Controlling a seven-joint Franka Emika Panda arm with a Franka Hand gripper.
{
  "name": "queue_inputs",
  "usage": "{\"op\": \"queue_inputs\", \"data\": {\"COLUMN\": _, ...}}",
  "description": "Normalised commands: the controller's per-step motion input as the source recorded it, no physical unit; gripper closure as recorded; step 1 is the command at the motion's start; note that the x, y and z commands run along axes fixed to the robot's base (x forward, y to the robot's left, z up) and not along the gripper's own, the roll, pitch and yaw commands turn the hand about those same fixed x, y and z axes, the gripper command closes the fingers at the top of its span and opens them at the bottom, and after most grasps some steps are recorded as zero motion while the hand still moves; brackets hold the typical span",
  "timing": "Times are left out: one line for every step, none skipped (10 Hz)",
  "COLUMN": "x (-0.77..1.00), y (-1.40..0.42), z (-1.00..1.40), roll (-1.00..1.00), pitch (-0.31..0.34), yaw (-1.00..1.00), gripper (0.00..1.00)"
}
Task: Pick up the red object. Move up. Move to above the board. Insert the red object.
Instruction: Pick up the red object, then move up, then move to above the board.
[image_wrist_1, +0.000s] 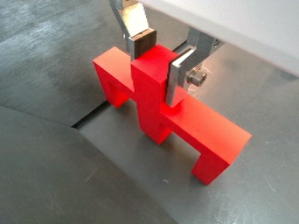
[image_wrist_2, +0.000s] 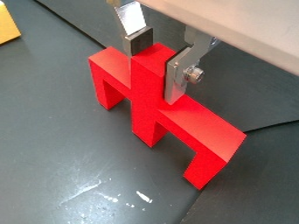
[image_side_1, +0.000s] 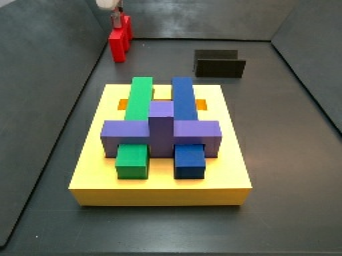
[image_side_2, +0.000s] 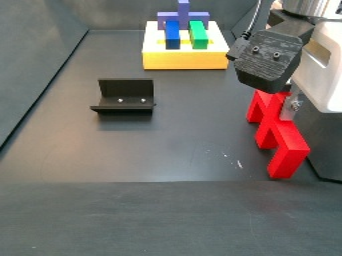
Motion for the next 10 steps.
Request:
{"op": "queue_inputs", "data": {"x": 0.0, "y": 0.0, "z": 0.0, "roll": 0.0, "pitch": 0.0, "yaw": 0.0, "gripper": 1.0}}
{"op": "queue_inputs", "data": {"x": 0.0, "y": 0.0, "z": 0.0, "roll": 0.0, "pitch": 0.0, "yaw": 0.0, "gripper": 1.0}}
{"op": "queue_inputs", "data": {"x": 0.0, "y": 0.0, "z": 0.0, "roll": 0.0, "pitch": 0.0, "yaw": 0.0, "gripper": 1.0}}
{"op": "queue_inputs", "data": {"x": 0.0, "y": 0.0, "z": 0.83, "roll": 0.0, "pitch": 0.0, "yaw": 0.0, "gripper": 1.0}}
{"op": "queue_inputs", "data": {"x": -0.07, "y": 0.02, "z": 0.74, "roll": 0.0, "pitch": 0.053, "yaw": -0.03, "gripper": 1.0}}
{"op": "queue_inputs", "data": {"x": -0.09, "y": 0.03, "z": 0.54, "roll": 0.03, "pitch": 0.067, "yaw": -0.04, "gripper": 1.0}}
{"op": "queue_inputs", "data": {"x": -0.05, "y": 0.02, "z": 0.28, "roll": 0.07, "pitch": 0.053, "yaw": -0.02, "gripper": 1.0}}
{"op": "queue_inputs", "data": {"x": 0.0, "y": 0.0, "z": 1.4, "roll": 0.0, "pitch": 0.0, "yaw": 0.0, "gripper": 1.0}}
{"op": "queue_inputs", "data": {"x": 0.0, "y": 0.0, "z": 1.4, "roll": -0.02, "pitch": -0.002, "yaw": 0.0, "gripper": 1.0}}
{"op": "queue_inputs", "data": {"x": -0.07, "y": -0.02, "z": 1.4, "roll": -0.01, "pitch": 0.028, "yaw": 0.0, "gripper": 1.0}}
